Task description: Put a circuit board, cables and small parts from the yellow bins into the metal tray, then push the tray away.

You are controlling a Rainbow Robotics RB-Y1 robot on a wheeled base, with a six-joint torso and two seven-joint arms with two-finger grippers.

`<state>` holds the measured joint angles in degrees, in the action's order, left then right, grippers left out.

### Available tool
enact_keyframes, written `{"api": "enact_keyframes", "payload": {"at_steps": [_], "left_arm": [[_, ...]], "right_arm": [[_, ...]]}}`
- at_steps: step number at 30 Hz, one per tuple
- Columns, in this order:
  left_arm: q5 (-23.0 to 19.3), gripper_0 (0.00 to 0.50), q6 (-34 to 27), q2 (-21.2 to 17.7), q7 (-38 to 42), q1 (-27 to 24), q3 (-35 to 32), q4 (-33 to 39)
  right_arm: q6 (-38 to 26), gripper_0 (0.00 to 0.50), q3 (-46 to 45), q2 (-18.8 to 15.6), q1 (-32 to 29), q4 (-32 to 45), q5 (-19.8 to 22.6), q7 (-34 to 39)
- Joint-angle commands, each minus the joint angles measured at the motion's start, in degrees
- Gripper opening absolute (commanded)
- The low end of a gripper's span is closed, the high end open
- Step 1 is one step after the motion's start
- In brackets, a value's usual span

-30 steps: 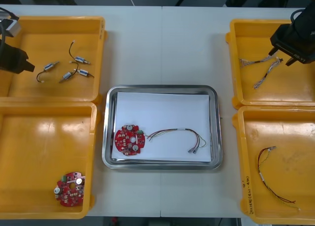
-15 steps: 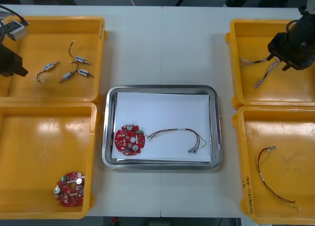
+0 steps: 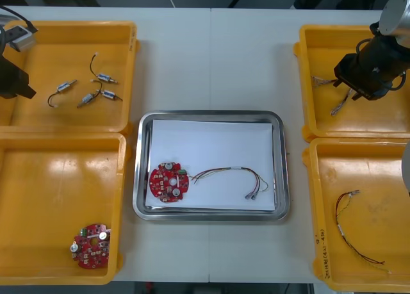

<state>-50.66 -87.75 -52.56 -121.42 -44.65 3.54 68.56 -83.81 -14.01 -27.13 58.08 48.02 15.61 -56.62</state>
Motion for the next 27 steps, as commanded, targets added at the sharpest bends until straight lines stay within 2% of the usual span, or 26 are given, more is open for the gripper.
{"api": "enact_keyframes", "payload": {"at_steps": [1, 7, 14, 25, 26, 27], "left_arm": [[0.57, 0.5, 2.05, -3.08, -4.79, -2.81, 1.65, 1.23], [-0.22, 0.5, 5.13, -2.55, -4.7, -3.25, 4.9, 0.18], [-0.4, 0.5, 9.08, 0.26, -5.41, -6.15, 7.71, -5.01], [0.65, 0.5, 15.76, 3.69, -5.85, -7.38, 10.7, -8.7], [0.74, 0.5, 16.38, 3.95, -5.93, -7.47, 11.4, -8.88], [0.83, 0.5, 16.99, 4.22, -5.85, -7.64, 12.02, -9.14]], "right_arm": [[1.11, 0.5, -1.19, 0.58, -0.87, 1.03, 0.04, 2.92], [2.6, 0.5, -0.93, 0.76, -2.54, 1.03, 0.39, 2.92], [3.3, 0.5, -0.75, 1.37, -3.94, 1.03, 0.48, 3.19], [3.92, 0.5, 0.21, 1.9, -4.91, 1.03, 0.92, 3.98], [3.92, 0.487, 0.39, 1.9, -5.0, 1.03, 1.0, 4.06], [4.01, 0.382, 0.56, 1.9, -5.08, 1.03, 1.18, 4.06]]}}
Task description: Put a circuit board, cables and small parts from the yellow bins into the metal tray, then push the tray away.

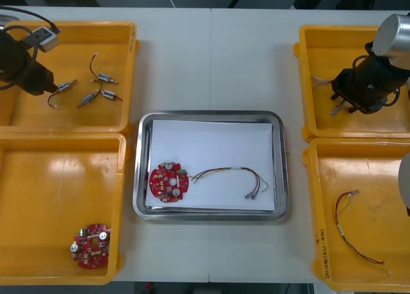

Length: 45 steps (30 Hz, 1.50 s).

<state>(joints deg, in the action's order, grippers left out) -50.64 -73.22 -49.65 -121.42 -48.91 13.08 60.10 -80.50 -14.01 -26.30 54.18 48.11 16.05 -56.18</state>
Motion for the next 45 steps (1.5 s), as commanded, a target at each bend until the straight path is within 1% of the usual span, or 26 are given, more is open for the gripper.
{"api": "enact_keyframes", "payload": {"at_steps": [1, 2, 3, 4, 12, 16, 22, 27, 29, 30, 31, 34, 41, 45], "left_arm": [[0.89, 0.5, 3.0, 1.49, -5.84, -3.47, 2.74, -0.77], [0.89, 0.5, 3.7, 1.75, -5.76, -3.56, 3.18, -1.12], [0.98, 0.5, 4.4, 2.01, -5.76, -3.56, 3.53, -1.47], [0.98, 0.5, 4.67, 2.19, -5.76, -3.56, 3.8, -1.65], [1.51, 0.5, 8.62, 3.42, -6.37, -4.0, 6.08, -3.85], [1.77, 0.5, 10.91, 3.95, -6.46, -4.0, 7.58, -4.99], [2.12, 0.5, 13.11, 4.91, -6.64, -3.91, 8.11, -6.57], [2.21, 0.5, 13.37, 5.26, -6.81, -4.0, 8.19, -6.75], [2.21, 0.249, 13.37, 5.26, -6.9, -4.0, 8.19, -6.75], [2.21, 0.007, 13.28, 5.26, -6.81, -3.91, 8.19, -6.75], [2.39, 0.0, 13.19, 5.26, -6.9, -3.91, 8.19, -6.75], [2.3, 0.0, 13.19, 5.26, -6.9, -3.91, 8.11, -6.75], [1.6, 0.0, 12.58, 4.03, -6.81, -4.0, 8.11, -6.75], [1.25, 0.0, 9.68, 2.98, -6.9, -4.08, 5.64, -6.48]], "right_arm": [[0.79, 0.289, 0.65, 1.07, -1.27, 0.93, 0.73, 3.62], [0.87, 0.093, 0.82, 0.99, -1.44, 0.93, 0.82, 3.71], [0.96, 0.014, 0.91, 0.99, -1.62, 0.93, 1.0, 3.71], [0.96, 0.0, 1.0, 0.99, -1.71, 0.93, 1.08, 3.71], [1.05, 0.0, 1.0, 0.99, -1.88, 1.99, 1.08, 3.8], [-1.24, 0.0, -0.14, 0.9, -1.88, 4.71, 0.91, 3.8], [-10.9, 0.0, -2.25, 0.46, -1.88, 13.15, 0.64, 3.62], [-18.73, 0.0, -2.25, 0.2, -1.88, 20.53, 0.73, 3.36], [-21.63, 0.0, -2.25, 0.11, -1.88, 23.26, 0.91, 3.18], [-23.38, 0.0, -2.25, 0.02, -1.88, 24.93, 1.17, 3.01], [-25.14, 0.0, -2.25, -0.07, -1.88, 26.69, 1.35, 2.92], [-29.45, 0.0, -2.25, -0.6, -1.88, 30.55, 2.49, 2.57], [-29.5, 0.0, -2.43, -1.74, -1.88, 36.62, 3.81, 0.98], [-29.5, 0.0, -2.43, -2.44, -1.97, 38.46, 4.07, -3.15]]}}
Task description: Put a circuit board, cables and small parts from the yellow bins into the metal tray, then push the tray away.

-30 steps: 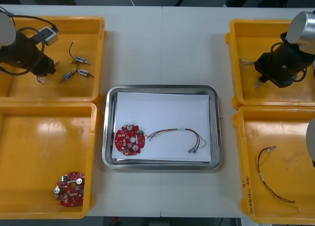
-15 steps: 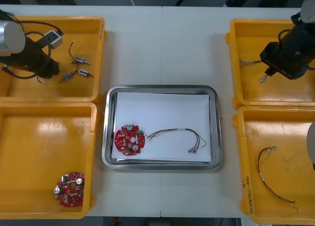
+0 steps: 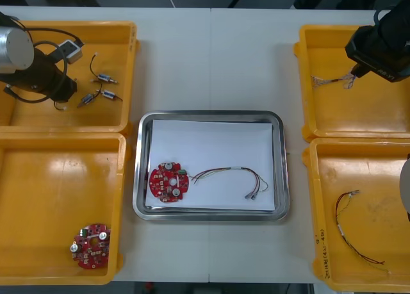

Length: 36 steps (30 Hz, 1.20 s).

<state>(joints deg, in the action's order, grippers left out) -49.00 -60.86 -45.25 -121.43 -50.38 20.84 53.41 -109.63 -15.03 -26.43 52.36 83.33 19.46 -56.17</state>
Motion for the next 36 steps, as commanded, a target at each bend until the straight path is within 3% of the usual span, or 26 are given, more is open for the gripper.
{"api": "enact_keyframes", "payload": {"at_steps": [1, 11, 17, 28, 36], "left_arm": [[-0.22, 0.0, -3.74, -1.51, -6.89, -2.62, -3.18, 0.38], [1.01, 0.0, -11.74, -3.36, -5.57, -2.62, -10.03, 3.02], [2.42, 0.0, -17.19, -4.15, -4.16, -2.53, -13.28, 5.83], [7.43, 0.0, -25.63, -4.32, -2.32, -2.53, -17.68, 10.84], [8.49, 0.0, -33.01, -4.15, 1.29, -2.53, -17.77, 17.87]], "right_arm": [[-0.37, 0.0, -1.58, -2.57, -0.16, 3.24, 0.58, -4.57], [-0.37, 0.0, -2.2, -4.16, -2.35, 5.09, -0.04, -18.81], [-0.37, 0.0, -2.11, -5.3, -2.44, 5.35, -0.13, -23.29], [-0.37, 0.0, -2.02, -7.5, -2.44, 7.02, 1.72, -27.59], [-0.37, 0.0, -2.02, -7.58, -2.44, 7.9, 2.33, -28.21]]}}
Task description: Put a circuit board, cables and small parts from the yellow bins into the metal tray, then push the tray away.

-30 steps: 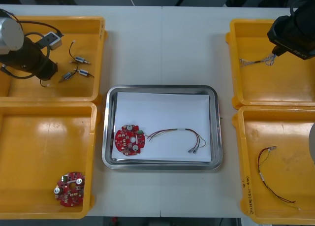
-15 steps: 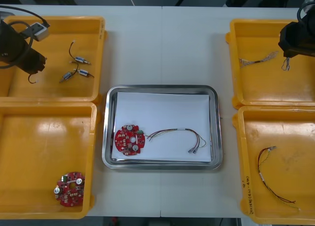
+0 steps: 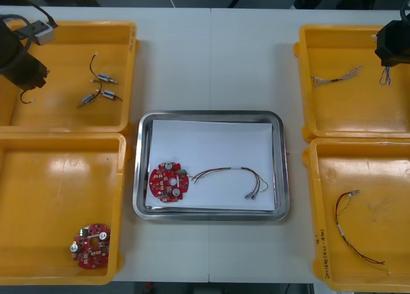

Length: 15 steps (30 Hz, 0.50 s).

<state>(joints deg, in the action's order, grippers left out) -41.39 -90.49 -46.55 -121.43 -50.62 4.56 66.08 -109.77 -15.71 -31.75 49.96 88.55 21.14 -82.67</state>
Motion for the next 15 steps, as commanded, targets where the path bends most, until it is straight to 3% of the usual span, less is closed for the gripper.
{"api": "enact_keyframes", "payload": {"at_steps": [1, 15], "left_arm": [[0.96, 0.0, -4.61, -2.4, 2.25, -2.29, -1.48, 6.52], [1.58, 0.0, -16.65, 3.49, 15.7, -2.29, -1.4, 21.55]], "right_arm": [[-0.23, 0.0, -1.34, -2.18, -0.04, 2.94, 0.75, -1.79], [-0.23, 0.0, -1.25, -2.18, -0.04, 5.49, 1.89, -1.97]]}}
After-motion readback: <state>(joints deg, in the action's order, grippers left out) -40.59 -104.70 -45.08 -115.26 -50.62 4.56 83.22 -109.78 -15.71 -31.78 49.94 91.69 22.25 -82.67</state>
